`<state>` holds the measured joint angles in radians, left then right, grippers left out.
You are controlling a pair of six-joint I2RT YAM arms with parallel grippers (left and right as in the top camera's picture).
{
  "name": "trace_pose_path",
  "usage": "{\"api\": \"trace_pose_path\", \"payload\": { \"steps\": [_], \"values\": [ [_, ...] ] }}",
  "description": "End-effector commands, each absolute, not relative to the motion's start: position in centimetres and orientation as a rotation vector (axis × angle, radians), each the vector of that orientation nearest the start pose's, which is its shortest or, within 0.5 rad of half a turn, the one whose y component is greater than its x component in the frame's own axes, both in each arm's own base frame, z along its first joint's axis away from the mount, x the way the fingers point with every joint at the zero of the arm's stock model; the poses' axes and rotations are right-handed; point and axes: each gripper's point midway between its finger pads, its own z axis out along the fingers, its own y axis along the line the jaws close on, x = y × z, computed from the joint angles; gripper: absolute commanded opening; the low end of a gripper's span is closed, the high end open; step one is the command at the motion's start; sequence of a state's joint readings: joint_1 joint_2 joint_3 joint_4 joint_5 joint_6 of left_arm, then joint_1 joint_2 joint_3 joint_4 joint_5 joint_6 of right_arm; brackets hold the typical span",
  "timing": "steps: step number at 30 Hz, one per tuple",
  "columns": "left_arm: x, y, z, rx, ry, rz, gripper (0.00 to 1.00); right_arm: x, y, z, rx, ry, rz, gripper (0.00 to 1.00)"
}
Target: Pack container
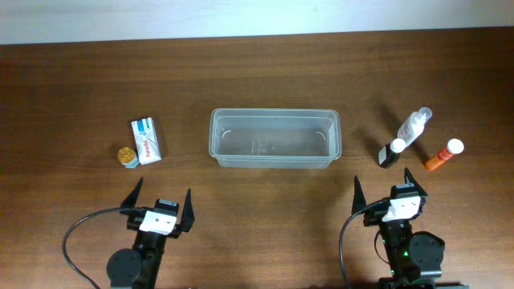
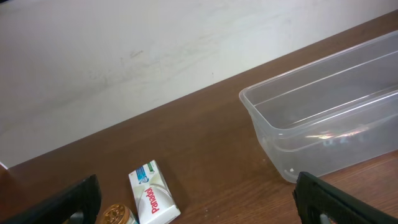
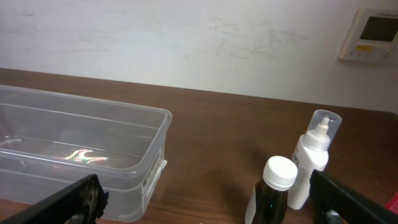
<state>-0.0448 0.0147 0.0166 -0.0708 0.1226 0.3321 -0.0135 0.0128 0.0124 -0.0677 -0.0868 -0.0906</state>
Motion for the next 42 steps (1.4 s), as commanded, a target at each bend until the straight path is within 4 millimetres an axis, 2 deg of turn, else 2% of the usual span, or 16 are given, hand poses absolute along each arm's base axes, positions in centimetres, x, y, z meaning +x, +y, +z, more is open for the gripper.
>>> {"api": "trace_pose_path", "payload": {
  "steps": [1, 29, 34, 39, 42],
  "values": [
    [24.4, -2.9, 16.0, 0.382, 1.592, 0.128, 0.99, 24.6, 0.8, 15.8, -0.123, 1.635, -0.025, 0.98],
    [24.4, -2.9, 16.0, 0.382, 1.592, 0.128, 0.99, 24.6, 0.9, 15.9, -0.087, 1.635, 0.013, 0.98],
    [24.4, -2.9, 16.0, 0.382, 1.592, 0.128, 1.0, 24.3, 1.6, 18.1, -0.065, 1.599, 0.091, 0.98],
    [24.4, -2.9, 16.0, 0.382, 1.592, 0.128, 0.99, 24.3, 1.5, 22.3, -0.06, 1.593, 0.094, 0.98],
    [24.4, -2.9, 16.0, 0.382, 1.592, 0.128, 0.99, 25.0, 1.5, 24.9, -0.056, 1.646, 0.096, 0.98]
  ]
}}
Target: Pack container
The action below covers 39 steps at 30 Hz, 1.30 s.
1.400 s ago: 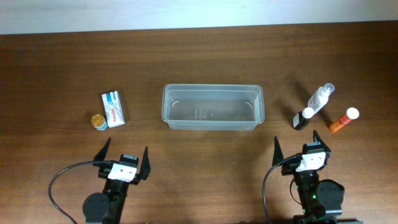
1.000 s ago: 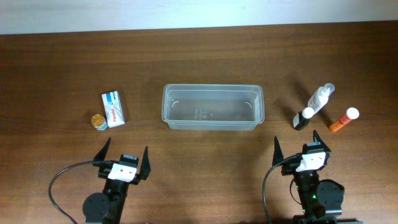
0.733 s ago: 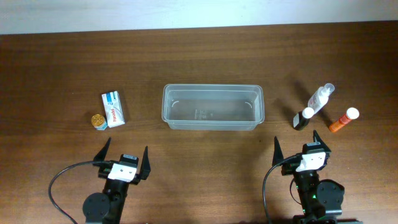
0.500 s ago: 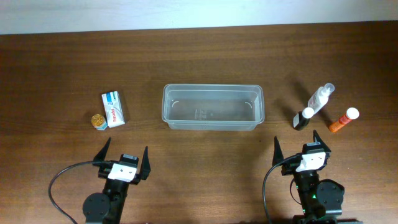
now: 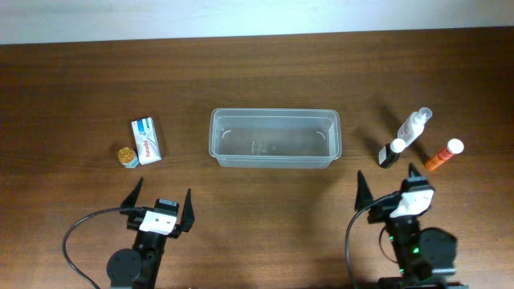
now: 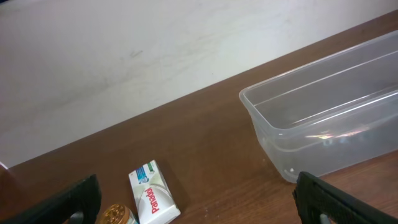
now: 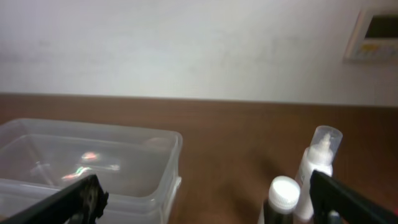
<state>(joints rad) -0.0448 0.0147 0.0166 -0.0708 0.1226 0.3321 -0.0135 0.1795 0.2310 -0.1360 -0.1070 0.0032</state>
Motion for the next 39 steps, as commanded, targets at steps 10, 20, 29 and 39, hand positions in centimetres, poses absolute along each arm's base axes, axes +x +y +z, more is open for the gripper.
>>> {"api": "trace_pose_path", "payload": {
  "steps": [10, 20, 29, 39],
  "values": [
    [24.4, -2.9, 16.0, 0.382, 1.592, 0.128, 0.99, 31.5, -1.2, 31.5, 0.012, 2.106, 0.049, 0.98],
    [24.4, -2.9, 16.0, 0.382, 1.592, 0.128, 0.99, 36.5, -8.2, 31.9, 0.145, 2.346, -0.088, 0.99],
    [24.4, -2.9, 16.0, 0.382, 1.592, 0.128, 0.99, 38.5, -11.0, 22.0, 0.158, 2.635, 0.032, 0.98],
    [24.4, -2.9, 16.0, 0.382, 1.592, 0.128, 0.99, 40.2, -11.4, 14.1, 0.162, 2.808, 0.122, 0.98]
  ]
}}
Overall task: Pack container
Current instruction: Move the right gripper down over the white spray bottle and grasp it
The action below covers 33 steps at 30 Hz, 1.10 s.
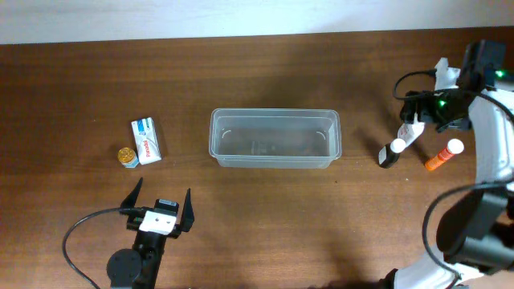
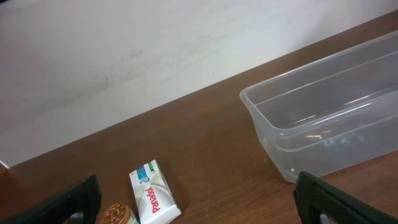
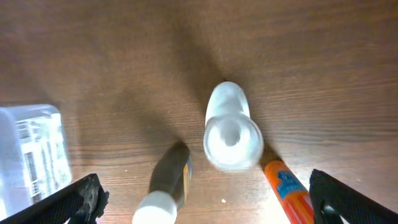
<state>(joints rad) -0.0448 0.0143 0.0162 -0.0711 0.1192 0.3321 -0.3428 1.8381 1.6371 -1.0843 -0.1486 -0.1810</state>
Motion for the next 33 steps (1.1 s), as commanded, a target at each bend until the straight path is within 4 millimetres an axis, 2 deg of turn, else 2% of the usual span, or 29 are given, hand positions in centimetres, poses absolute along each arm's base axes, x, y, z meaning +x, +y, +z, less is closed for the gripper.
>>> {"api": "trace_pose_path", "payload": {
  "steps": [1, 6, 12, 18, 24, 28, 33],
  "values": [
    [24.4, -2.9, 16.0, 0.382, 1.592, 0.128, 0.99, 40.5, -11.5, 13.8, 0.159, 2.807, 0.12, 0.98],
    [24.4, -2.9, 16.0, 0.382, 1.592, 0.128, 0.99, 41.7, -12.0, 13.0, 0.154, 2.785, 0.113, 0.98],
    [24.4, -2.9, 16.0, 0.382, 1.592, 0.128, 0.99, 42.1, -12.1, 11.6, 0.156, 2.801, 0.122, 1.0],
    [24.4, -2.9, 16.0, 0.382, 1.592, 0.128, 0.99, 42.1, -12.1, 10.3, 0.162, 2.83, 0.136, 0.86],
    [24.4, -2.9, 16.0, 0.382, 1.592, 0.128, 0.99, 42.1, -12.1, 8.9, 0.146, 2.858, 0.148, 0.81],
    [24.4, -2.9, 16.0, 0.382, 1.592, 0.128, 0.99, 42.3, -12.1, 8.6, 0.136, 2.86, 0.147, 0.73],
    [24.4, -2.9, 16.0, 0.382, 1.592, 0.128, 0.99, 42.5, -12.2, 8.6, 0.135, 2.851, 0.142, 0.5]
  ]
}}
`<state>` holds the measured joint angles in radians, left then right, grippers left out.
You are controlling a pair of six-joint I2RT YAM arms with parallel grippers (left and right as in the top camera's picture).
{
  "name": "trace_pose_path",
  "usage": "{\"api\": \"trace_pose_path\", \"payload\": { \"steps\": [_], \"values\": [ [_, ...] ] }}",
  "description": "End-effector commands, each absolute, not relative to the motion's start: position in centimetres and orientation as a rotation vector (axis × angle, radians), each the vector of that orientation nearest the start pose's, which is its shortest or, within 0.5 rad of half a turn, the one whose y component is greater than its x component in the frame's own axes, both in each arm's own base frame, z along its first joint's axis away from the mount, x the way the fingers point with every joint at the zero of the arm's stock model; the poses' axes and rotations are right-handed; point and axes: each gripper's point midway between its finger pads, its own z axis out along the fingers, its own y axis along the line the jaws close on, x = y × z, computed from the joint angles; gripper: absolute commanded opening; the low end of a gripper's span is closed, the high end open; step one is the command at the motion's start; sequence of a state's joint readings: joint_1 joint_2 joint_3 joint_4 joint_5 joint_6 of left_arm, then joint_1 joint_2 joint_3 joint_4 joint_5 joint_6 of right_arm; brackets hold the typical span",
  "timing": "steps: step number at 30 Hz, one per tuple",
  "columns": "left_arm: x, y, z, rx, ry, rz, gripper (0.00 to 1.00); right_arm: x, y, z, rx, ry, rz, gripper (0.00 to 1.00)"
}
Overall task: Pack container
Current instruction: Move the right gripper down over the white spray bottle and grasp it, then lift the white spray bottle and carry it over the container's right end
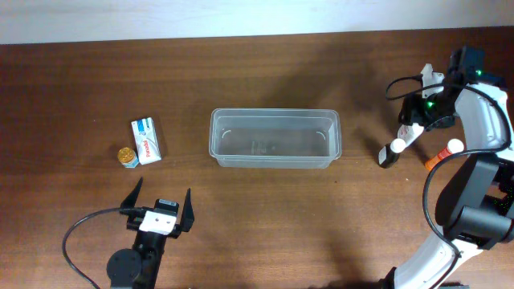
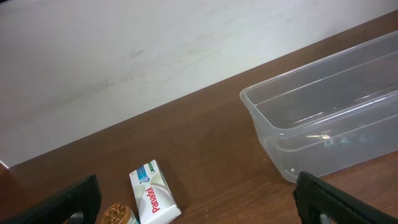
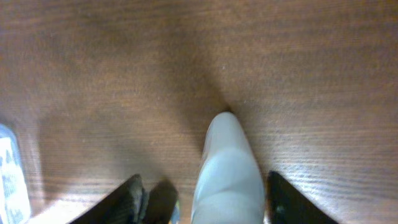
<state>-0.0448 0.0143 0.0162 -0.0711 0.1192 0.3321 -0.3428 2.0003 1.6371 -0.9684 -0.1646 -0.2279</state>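
Note:
The clear plastic container (image 1: 273, 138) stands empty mid-table, and its left end (image 2: 329, 130) shows in the left wrist view. A white spray bottle (image 1: 412, 128) lies at the right. My right gripper (image 1: 426, 103) is low over it. The bottle (image 3: 229, 168) lies between the fingers (image 3: 132, 194) of the right gripper (image 3: 205, 199), which is open; the right finger is close to the bottle's side. A dark bottle with a white cap (image 1: 390, 152) and an orange tube (image 1: 444, 154) lie beside it. My left gripper (image 1: 161, 210) rests open near the front edge.
A white toothpaste box (image 1: 147, 140) and a small gold-lidded jar (image 1: 128, 156) sit at the left; the box (image 2: 152, 199) and the jar (image 2: 118, 216) also appear in the left wrist view. The dark bottle (image 3: 163, 200) lies just inside the right gripper's left finger.
My right gripper has come down closer to the white spray bottle, and its fingers now stand much narrower, on either side of the bottle. The left arm and the objects have not moved.
Both grippers rested open at the front edge, facing the container. The right gripper then stood slightly shifted to the right. Later it was high over the bottles at the right, looking straight down. Now it is low, with its fingers around the white spray bottle.

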Motion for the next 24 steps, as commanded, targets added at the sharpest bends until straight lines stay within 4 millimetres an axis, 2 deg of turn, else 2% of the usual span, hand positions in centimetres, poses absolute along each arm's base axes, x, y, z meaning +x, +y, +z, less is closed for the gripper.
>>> {"api": "trace_pose_path", "payload": {
  "steps": [1, 7, 11, 17, 21, 24],
  "values": [
    [24.4, -2.9, 16.0, 0.382, 1.592, 0.128, 0.99, 42.5, -12.2, 8.6, 0.135, 2.851, 0.142, 0.46],
    [24.4, -2.9, 16.0, 0.382, 1.592, 0.128, 0.99, 42.5, -12.2, 8.6, 0.135, 2.85, 0.142, 0.23],
    [24.4, -2.9, 16.0, 0.382, 1.592, 0.128, 0.99, 42.6, -12.2, 8.7, 0.135, 2.849, 0.141, 0.17],
    [24.4, -2.9, 16.0, 0.382, 1.592, 0.128, 0.99, 42.9, -12.2, 9.7, 0.133, 2.837, 0.145, 0.16],
    [24.4, -2.9, 16.0, 0.382, 1.592, 0.128, 0.99, 43.6, -11.9, 12.4, 0.121, 2.802, 0.173, 0.15],
    [24.4, -2.9, 16.0, 0.382, 1.592, 0.128, 0.99, 44.5, -11.3, 15.5, 0.101, 2.75, 0.224, 0.15]
  ]
}}
